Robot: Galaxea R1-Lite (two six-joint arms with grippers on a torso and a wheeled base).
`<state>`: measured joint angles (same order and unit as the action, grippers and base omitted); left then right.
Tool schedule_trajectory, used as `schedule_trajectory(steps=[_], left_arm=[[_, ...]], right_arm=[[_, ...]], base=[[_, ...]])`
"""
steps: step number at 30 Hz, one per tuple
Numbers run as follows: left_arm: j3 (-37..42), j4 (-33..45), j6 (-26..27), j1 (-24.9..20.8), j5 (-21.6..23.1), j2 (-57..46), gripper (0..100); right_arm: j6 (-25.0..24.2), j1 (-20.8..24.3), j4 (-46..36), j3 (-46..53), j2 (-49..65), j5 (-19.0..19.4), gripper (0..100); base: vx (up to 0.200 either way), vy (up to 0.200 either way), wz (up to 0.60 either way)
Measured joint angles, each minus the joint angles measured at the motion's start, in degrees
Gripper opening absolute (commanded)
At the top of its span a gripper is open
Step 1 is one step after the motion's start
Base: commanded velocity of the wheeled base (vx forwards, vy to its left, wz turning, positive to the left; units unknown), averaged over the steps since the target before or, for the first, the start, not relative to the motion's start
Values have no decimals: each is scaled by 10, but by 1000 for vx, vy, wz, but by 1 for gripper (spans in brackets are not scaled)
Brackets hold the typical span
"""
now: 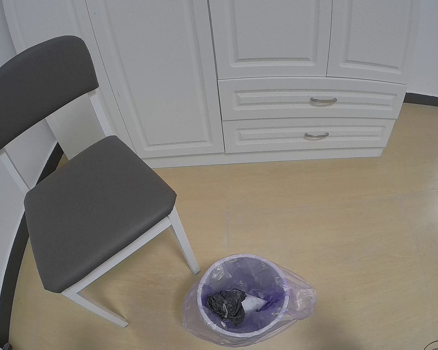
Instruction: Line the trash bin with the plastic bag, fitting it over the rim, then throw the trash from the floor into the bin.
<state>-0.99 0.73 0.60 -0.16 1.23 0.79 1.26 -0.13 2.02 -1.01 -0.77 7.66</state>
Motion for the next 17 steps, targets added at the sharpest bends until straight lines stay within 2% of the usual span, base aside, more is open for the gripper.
schedule_trajectory(steps=[4, 6, 17], left_arm=[[0, -1, 1, 0, 0, 0, 100], [0, -2, 1, 1, 0, 0, 100], [0, -7, 1, 1, 0, 0, 100]], right_arm=[[-9, 0, -7, 0, 0, -74, 100], [-9, 0, -15, 0, 0, -93, 100], [-24, 1, -29, 0, -1, -83, 100]], base=[[0, 0, 0], [0, 0, 0], [0, 0, 0]])
